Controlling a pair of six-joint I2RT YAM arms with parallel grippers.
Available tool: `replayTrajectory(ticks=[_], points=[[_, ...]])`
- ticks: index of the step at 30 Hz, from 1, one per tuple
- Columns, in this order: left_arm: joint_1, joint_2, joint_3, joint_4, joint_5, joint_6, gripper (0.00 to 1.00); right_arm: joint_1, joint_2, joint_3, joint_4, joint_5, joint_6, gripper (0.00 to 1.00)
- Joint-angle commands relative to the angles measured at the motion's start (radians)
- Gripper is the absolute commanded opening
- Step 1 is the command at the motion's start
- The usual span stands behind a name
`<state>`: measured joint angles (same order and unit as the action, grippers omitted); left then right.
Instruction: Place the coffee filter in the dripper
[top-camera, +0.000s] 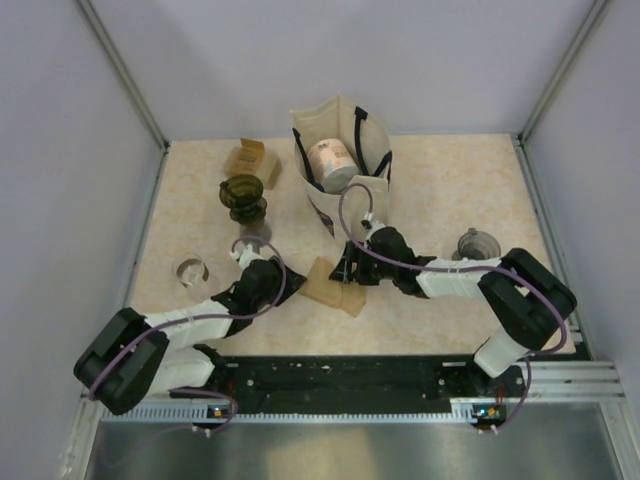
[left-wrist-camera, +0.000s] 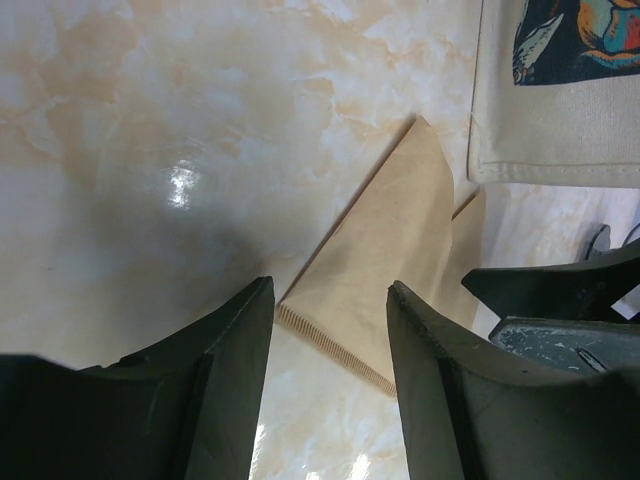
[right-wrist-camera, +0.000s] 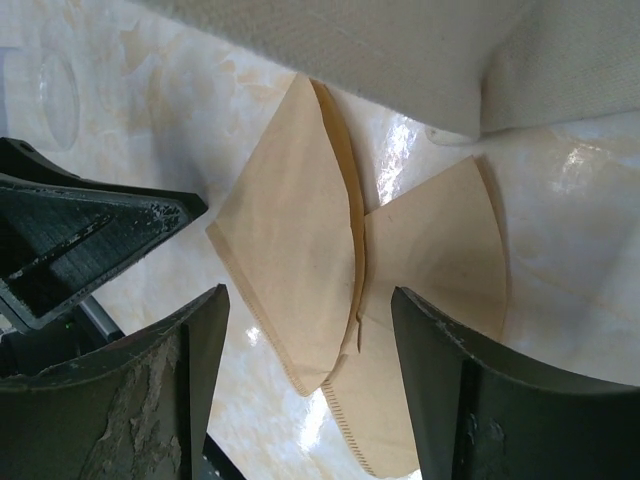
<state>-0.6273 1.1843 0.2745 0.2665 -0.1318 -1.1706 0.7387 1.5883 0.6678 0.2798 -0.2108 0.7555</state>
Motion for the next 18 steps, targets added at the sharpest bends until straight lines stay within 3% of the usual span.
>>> replayTrajectory(ticks=[1,7,18], points=[[-0.009,0.043,0.051,0.04,-0.02,-0.004,0.54,0.018,0.025,0.05,0.058,-0.019,0.007,0.66],[-0.017,0.074,0.051,0.033,-0.008,-0.014,0.53,0.018,0.071,0.064,0.068,-0.028,0.025,0.66],[-0.037,0.109,0.057,0.031,0.006,-0.026,0.53,0.025,0.122,0.072,0.12,-0.101,0.105,0.56]])
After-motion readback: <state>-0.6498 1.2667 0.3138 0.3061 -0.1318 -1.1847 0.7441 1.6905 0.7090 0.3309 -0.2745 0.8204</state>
